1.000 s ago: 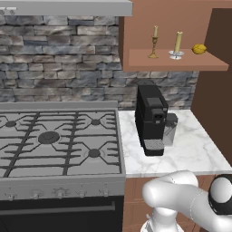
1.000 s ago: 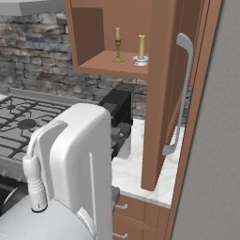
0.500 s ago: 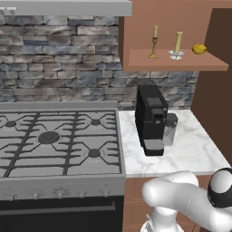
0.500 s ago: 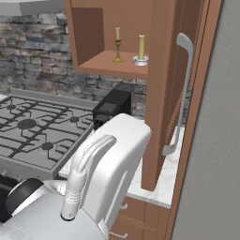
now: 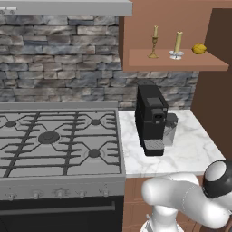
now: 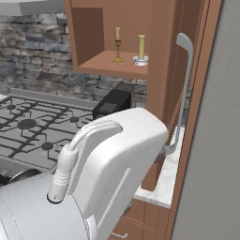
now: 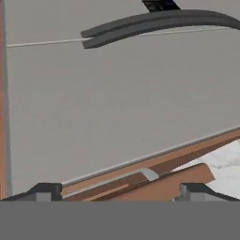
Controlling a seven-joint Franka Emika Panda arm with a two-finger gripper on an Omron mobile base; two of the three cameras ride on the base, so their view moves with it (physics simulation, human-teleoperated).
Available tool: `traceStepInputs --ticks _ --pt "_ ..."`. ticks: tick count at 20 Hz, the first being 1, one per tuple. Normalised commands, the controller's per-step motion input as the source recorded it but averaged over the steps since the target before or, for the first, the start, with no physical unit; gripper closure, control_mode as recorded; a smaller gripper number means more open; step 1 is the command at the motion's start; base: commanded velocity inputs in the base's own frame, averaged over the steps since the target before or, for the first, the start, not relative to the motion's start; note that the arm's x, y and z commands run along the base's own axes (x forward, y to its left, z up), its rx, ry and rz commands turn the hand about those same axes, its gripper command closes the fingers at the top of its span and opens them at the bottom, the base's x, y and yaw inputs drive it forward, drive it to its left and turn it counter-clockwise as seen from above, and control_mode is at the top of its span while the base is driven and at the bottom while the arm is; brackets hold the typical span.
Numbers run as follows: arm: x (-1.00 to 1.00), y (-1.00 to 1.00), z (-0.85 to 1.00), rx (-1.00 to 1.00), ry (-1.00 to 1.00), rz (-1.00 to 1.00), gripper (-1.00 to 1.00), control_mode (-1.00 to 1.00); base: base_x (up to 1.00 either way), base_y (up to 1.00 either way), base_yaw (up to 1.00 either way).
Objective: Pick the candle and candle from the dining table and place them in the open cabinet. Close the cabinet after placing the objects.
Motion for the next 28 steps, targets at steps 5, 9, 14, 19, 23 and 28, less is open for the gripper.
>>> traceStepInputs --ticks 5,9,14,19,23,28 --pt "0.15 -0.17 -0.02 0.00 0.04 -0.14 -1.00 -1.00 0.00 0.00 0.00" --pt "0.29 -0.03 -0.17 0.00 0.00 0.00 -1.00 -1.00 0.00 0.00 0.00" --pt "0.24 0.00 -0.24 0.00 -0.05 0.00 -1.00 -1.00 0.00 0.00 0.00" --pt "0.27 -0.03 -0.11 -0.01 0.00 0.00 -1.00 -1.00 0.00 0.00 0.00" --pt "0.29 -0.08 -0.02 -0.05 0.12 -0.06 -1.00 -1.00 0.00 0.00 0.00" --pt "0.19 -0.02 -0.10 -0.08 0.09 -0.06 -1.00 -1.00 0.00 0.00 0.00"
